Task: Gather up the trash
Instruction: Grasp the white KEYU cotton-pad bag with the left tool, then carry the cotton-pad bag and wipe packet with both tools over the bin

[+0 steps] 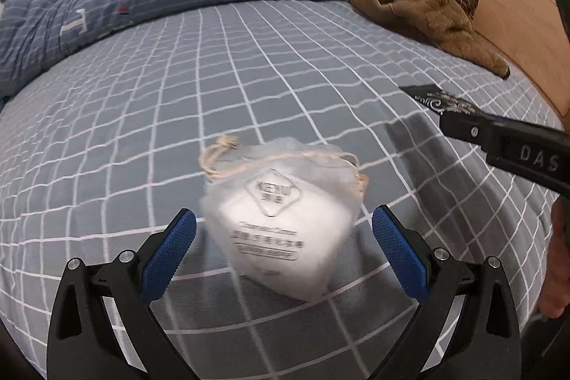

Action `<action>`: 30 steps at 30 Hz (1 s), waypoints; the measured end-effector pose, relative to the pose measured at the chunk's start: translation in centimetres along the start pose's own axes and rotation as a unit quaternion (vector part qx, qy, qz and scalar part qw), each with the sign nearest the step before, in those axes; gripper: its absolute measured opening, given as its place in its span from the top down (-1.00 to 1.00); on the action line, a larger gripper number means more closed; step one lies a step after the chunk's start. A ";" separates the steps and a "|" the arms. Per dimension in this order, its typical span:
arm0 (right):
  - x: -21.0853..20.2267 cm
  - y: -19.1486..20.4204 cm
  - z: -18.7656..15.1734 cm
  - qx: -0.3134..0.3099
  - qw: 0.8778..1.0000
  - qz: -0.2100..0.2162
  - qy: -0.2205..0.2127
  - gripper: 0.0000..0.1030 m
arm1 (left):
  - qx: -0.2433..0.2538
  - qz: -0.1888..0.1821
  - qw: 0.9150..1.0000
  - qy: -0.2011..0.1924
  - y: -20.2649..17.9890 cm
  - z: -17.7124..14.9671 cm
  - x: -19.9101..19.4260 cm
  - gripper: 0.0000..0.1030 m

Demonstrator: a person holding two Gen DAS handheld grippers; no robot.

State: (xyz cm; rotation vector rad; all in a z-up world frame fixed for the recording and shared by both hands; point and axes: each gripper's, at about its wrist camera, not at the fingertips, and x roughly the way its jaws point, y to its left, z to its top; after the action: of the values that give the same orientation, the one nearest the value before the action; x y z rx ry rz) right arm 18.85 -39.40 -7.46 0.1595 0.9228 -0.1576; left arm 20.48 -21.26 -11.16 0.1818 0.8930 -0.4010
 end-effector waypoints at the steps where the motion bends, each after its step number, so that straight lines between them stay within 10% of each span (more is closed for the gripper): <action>1: 0.0 -0.1 0.0 -0.001 1.000 0.000 0.000 -0.03 | 0.001 0.004 1.000 0.002 -0.2 -0.1 0.3 -0.89; 13: 0.1 0.8 0.1 -0.014 1.000 -0.001 -0.002 -0.03 | -0.018 0.012 1.000 0.010 0.2 -0.5 1.5 -0.17; 30: -2.9 4.8 -0.9 -0.046 0.998 0.008 -0.034 -0.03 | -0.063 0.048 0.997 -0.023 4.5 -1.5 -4.0 -0.14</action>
State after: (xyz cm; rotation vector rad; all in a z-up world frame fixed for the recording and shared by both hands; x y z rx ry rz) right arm 17.38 -34.33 -5.33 0.0764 0.8599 -0.1049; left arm 18.99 -15.63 -8.98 0.0988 0.8586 -0.2574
